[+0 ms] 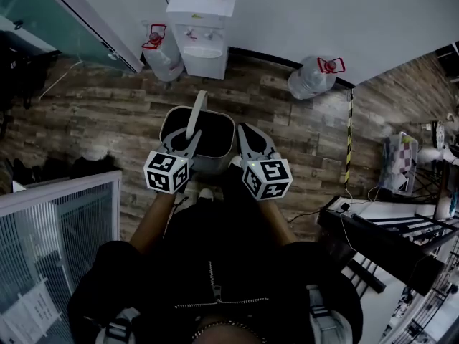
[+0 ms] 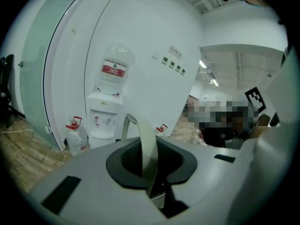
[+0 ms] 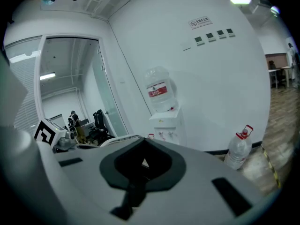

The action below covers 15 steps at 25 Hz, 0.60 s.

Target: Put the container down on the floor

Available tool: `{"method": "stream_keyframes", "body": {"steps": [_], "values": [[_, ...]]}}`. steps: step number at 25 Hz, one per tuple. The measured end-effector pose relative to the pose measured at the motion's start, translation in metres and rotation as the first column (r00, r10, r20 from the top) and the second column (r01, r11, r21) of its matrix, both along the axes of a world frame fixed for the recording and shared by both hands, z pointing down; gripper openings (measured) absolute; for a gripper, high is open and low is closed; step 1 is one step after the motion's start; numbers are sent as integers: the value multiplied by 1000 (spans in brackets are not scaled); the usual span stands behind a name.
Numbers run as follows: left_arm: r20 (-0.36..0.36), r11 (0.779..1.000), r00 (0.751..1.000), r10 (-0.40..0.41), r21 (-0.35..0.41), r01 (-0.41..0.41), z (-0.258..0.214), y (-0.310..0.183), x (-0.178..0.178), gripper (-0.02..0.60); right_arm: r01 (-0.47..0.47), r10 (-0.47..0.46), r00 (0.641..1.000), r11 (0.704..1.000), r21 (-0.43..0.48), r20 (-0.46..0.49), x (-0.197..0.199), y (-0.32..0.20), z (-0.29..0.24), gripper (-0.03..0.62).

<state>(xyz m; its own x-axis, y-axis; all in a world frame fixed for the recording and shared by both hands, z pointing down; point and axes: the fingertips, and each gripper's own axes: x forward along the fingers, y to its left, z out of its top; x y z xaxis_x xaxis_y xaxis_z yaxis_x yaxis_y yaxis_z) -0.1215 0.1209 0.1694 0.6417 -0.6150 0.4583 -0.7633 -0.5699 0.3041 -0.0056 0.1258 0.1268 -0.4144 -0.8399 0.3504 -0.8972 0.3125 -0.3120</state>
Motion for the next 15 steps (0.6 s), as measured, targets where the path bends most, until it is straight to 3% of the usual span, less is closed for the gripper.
{"method": "stream_keyframes", "body": {"steps": [15], "values": [[-5,997,996,-84,2,84,2,-64,51,51,64,-63,997,998,-14,41,68,-62,9,11]]}}
